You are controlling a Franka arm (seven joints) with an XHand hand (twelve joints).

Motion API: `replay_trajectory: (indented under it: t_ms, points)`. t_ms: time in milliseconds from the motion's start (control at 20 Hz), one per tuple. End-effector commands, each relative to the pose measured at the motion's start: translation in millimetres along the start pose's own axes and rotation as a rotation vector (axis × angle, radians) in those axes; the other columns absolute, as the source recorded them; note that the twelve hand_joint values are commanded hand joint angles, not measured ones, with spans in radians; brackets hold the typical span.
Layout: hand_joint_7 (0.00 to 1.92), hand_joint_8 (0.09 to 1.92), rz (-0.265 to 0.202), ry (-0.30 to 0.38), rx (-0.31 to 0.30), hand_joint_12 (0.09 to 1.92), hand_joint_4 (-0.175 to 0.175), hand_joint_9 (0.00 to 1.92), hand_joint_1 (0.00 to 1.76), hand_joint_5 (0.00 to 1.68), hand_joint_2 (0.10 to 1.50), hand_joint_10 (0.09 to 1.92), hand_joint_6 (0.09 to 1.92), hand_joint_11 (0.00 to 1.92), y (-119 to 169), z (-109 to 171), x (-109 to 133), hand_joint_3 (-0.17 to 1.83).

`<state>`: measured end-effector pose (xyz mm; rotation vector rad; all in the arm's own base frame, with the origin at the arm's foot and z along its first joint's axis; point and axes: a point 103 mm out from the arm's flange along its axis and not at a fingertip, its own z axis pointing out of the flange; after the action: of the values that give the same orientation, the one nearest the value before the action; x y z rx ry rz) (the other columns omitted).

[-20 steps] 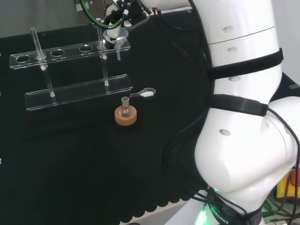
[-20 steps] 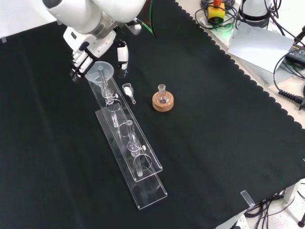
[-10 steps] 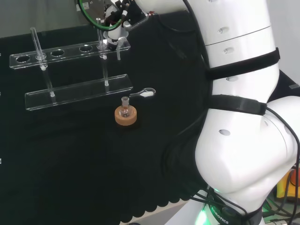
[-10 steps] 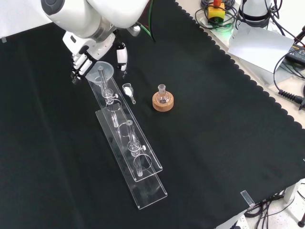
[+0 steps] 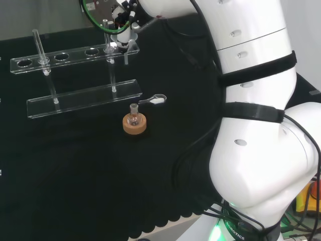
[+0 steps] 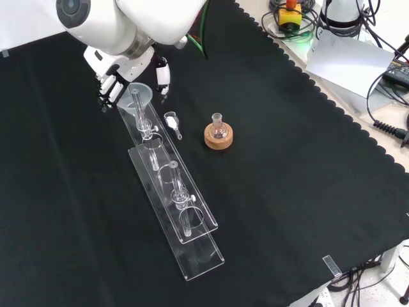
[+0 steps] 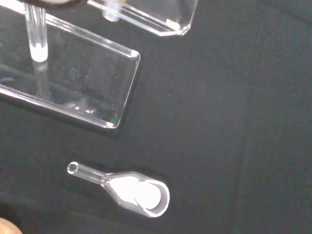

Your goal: Pick up the funnel from the transparent funnel stand.

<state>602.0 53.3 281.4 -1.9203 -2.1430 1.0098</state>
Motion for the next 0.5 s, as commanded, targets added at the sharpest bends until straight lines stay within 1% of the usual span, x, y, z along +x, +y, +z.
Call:
replay_trajectory:
  t_ms: [50, 150, 200, 300, 500]
  points:
    - [0.42, 0.63, 0.008, -0.074, -0.152, 1.3, -0.01, 0.64, 0.78, 0.6, 0.72, 0.58, 0.11, 0.51, -8.1, -7.6, -0.7, 0.57]
    - [0.56, 0.58, 0.014, -0.089, -0.183, 1.27, 0.005, 0.75, 0.81, 0.74, 0.73, 0.5, 0.21, 0.55, -12.6, -14.6, -3.0, 0.59]
    - [0.6, 0.56, 0.016, -0.095, -0.192, 1.26, 0.009, 0.78, 0.82, 0.77, 0.73, 0.47, 0.26, 0.56, -15.7, -19.1, -4.5, 0.6]
    - [0.64, 0.54, 0.024, -0.107, -0.199, 1.25, 0.015, 0.83, 0.84, 0.78, 0.73, 0.43, 0.36, 0.59, -23.5, -29.4, -8.5, 0.61]
    - [0.66, 0.53, 0.053, -0.139, -0.189, 1.24, 0.018, 0.85, 0.85, 0.78, 0.73, 0.4, 0.44, 0.61, -45.0, -50.2, -18.0, 0.62]
